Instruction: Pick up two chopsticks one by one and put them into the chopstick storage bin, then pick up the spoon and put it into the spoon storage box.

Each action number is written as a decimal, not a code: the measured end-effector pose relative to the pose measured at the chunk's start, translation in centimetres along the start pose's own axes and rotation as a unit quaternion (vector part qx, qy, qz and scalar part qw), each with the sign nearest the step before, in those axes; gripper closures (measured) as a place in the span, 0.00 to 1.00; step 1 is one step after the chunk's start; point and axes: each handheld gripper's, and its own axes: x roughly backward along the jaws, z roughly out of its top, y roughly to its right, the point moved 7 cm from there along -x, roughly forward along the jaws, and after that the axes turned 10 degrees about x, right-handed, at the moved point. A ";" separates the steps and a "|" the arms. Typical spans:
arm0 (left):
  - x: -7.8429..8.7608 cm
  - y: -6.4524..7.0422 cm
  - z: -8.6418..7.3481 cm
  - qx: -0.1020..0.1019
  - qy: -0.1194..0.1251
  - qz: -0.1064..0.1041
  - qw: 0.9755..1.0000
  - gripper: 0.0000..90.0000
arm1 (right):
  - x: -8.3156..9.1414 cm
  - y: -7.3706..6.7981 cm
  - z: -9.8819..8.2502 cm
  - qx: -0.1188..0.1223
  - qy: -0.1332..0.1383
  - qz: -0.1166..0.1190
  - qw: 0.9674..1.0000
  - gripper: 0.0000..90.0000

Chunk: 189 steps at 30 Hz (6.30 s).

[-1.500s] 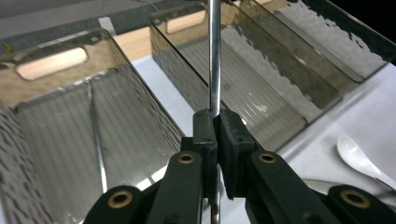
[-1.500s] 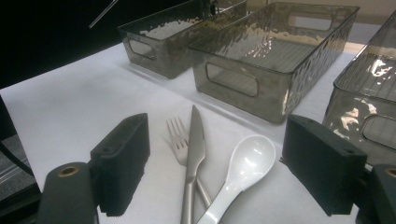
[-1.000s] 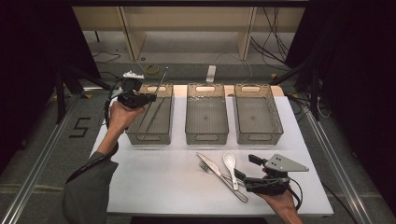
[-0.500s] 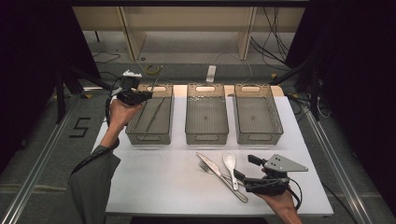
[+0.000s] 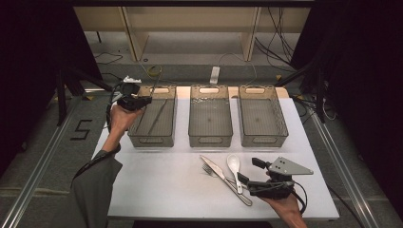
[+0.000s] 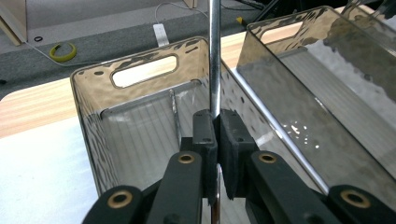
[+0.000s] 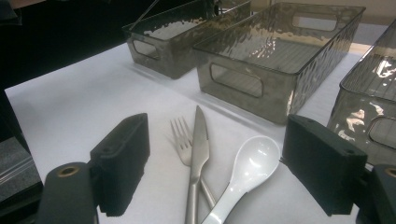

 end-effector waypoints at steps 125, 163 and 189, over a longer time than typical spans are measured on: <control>8.2 9.2 -12.8 -0.017 0.036 -0.169 0.985 0.18 | -4.2 1.5 -4.1 -0.028 -0.222 -0.027 0.974 0.28; 9.3 10.0 -13.7 -0.036 0.051 -0.167 0.984 0.18 | -5.9 1.5 -4.8 -0.033 -0.272 -0.026 0.961 0.51; 9.3 10.3 -13.8 -0.044 0.050 -0.170 0.983 0.18 | -6.4 1.7 -5.4 -0.029 -0.310 -0.031 0.950 0.84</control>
